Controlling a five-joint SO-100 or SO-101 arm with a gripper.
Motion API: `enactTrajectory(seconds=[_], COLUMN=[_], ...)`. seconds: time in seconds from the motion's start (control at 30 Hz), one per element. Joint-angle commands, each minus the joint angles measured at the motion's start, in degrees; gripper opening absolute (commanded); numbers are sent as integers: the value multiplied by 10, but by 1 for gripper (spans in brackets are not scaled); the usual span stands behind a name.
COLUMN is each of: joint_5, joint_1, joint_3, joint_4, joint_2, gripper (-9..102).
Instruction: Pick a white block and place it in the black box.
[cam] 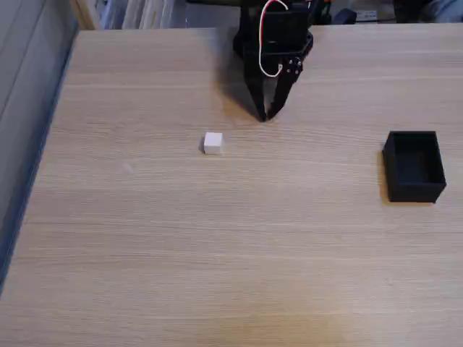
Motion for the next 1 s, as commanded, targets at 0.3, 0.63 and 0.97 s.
enactTrajectory(seconds=[0.3,0.63,0.97], joint_5=[-1,-7,-37], joint_1=[11,11,9], joint_3=[8,7,-11], joint_4=[4,4,7], joint_2=[4,4,3], gripper=[0,0,0])
